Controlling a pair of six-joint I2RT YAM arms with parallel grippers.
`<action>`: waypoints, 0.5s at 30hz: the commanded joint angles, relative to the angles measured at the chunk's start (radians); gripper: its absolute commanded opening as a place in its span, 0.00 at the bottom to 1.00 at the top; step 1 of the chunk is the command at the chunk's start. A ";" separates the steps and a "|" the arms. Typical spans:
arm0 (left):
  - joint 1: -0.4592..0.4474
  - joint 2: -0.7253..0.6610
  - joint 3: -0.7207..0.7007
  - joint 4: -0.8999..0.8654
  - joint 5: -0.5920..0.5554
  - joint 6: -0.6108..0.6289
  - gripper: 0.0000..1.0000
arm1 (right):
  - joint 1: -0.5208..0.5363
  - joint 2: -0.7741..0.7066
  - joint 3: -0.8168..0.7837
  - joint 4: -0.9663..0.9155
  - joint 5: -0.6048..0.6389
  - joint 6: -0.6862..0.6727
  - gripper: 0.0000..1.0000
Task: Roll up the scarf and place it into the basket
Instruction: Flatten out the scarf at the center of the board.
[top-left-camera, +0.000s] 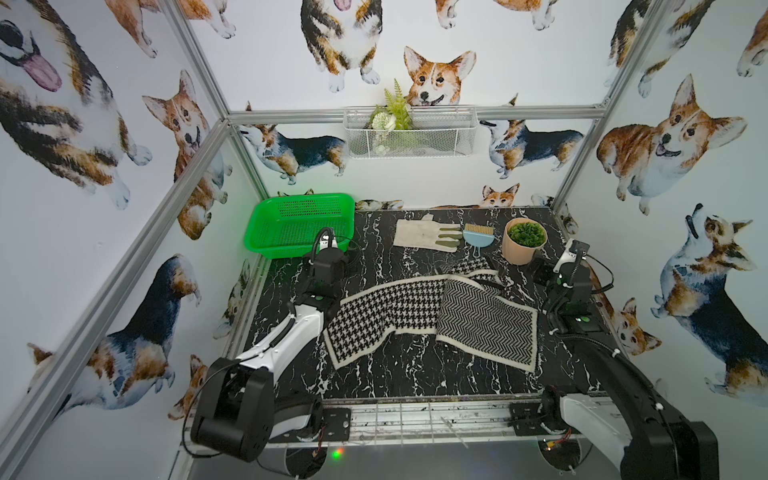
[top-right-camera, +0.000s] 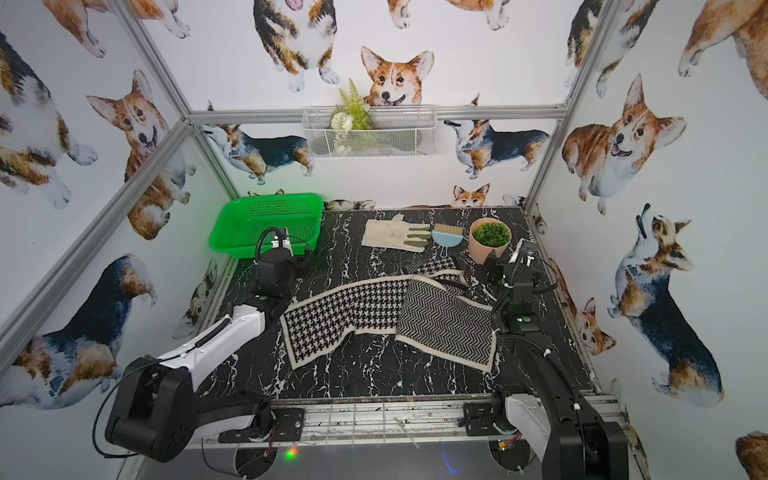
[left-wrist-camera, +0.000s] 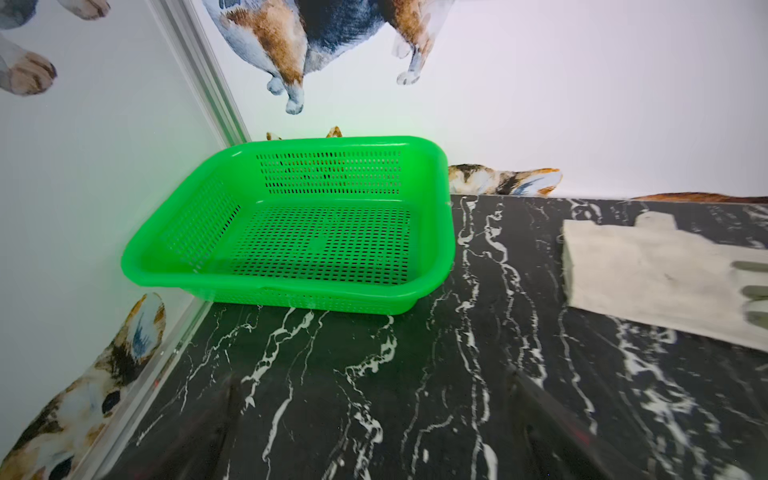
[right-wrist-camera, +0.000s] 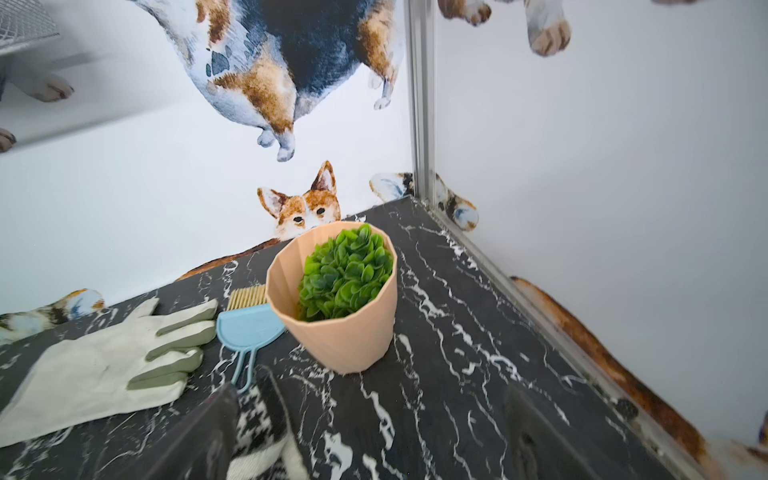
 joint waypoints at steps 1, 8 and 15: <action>-0.062 -0.068 0.096 -0.519 -0.022 -0.312 1.00 | 0.003 -0.083 -0.015 -0.406 -0.028 0.221 1.00; -0.082 -0.182 0.039 -0.902 0.061 -0.719 1.00 | 0.008 -0.154 -0.039 -0.669 -0.143 0.361 1.00; -0.064 -0.235 -0.141 -0.927 0.178 -0.816 1.00 | 0.008 -0.097 -0.065 -0.731 -0.230 0.431 1.00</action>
